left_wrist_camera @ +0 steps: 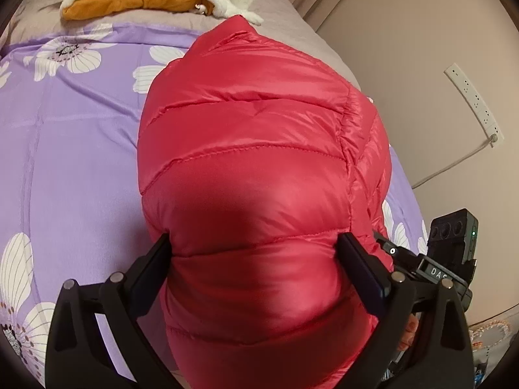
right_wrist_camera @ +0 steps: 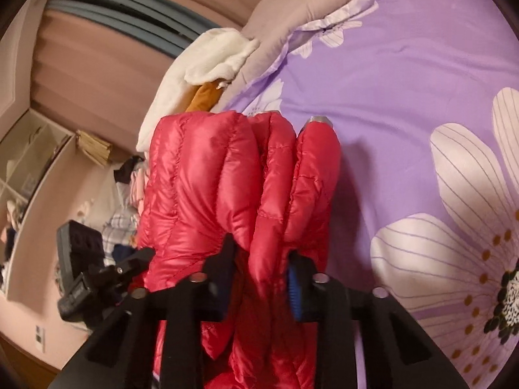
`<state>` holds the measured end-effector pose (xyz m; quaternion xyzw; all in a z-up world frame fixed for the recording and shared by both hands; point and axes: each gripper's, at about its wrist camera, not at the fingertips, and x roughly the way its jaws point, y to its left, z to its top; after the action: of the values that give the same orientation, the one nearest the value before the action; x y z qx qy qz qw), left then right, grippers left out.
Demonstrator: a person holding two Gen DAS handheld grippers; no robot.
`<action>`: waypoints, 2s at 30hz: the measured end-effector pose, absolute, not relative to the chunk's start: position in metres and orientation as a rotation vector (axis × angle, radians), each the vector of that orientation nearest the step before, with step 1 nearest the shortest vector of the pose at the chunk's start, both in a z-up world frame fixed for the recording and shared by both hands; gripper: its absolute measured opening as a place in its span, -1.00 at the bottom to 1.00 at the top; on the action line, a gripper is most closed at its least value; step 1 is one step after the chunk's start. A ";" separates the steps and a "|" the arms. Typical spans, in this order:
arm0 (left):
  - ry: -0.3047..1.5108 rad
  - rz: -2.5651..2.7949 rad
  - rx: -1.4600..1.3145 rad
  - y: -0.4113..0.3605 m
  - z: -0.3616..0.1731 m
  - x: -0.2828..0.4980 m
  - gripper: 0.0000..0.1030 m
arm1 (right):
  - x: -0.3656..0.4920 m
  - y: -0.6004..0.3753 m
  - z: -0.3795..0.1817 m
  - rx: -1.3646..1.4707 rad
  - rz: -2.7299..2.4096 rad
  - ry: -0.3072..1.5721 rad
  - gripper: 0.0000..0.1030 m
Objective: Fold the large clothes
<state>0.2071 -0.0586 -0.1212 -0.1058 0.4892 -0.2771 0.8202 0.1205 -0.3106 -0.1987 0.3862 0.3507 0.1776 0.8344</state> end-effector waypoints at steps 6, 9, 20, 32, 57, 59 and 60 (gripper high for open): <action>0.991 -0.595 -0.188 -0.055 -0.115 0.193 0.79 | 0.120 -0.302 -0.204 0.842 0.431 0.734 -0.64; 0.964 -0.585 -0.216 -0.042 -0.106 0.193 0.75 | 0.121 -0.288 -0.192 0.806 0.462 0.712 -0.66; 0.857 -0.470 -0.242 0.028 -0.062 0.195 0.71 | 0.157 -0.226 -0.156 0.743 0.634 0.642 -0.66; 0.840 -0.308 -0.280 0.109 -0.066 0.232 0.72 | 0.221 -0.141 -0.141 0.694 0.784 0.628 -0.66; 0.960 -0.227 -0.142 0.089 -0.116 0.237 0.83 | 0.194 -0.154 -0.113 0.504 0.477 0.583 -0.24; 0.963 -0.225 -0.126 0.087 -0.115 0.238 0.84 | 0.197 -0.149 -0.098 0.496 0.514 0.537 -0.24; 0.965 -0.224 -0.118 0.086 -0.115 0.238 0.85 | 0.201 -0.144 -0.093 0.494 0.556 0.535 -0.24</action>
<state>0.2384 0.0856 -0.1151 -0.0568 0.4627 -0.1074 0.8781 0.2007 -0.1438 -0.0925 0.2384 0.2584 0.2685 0.8968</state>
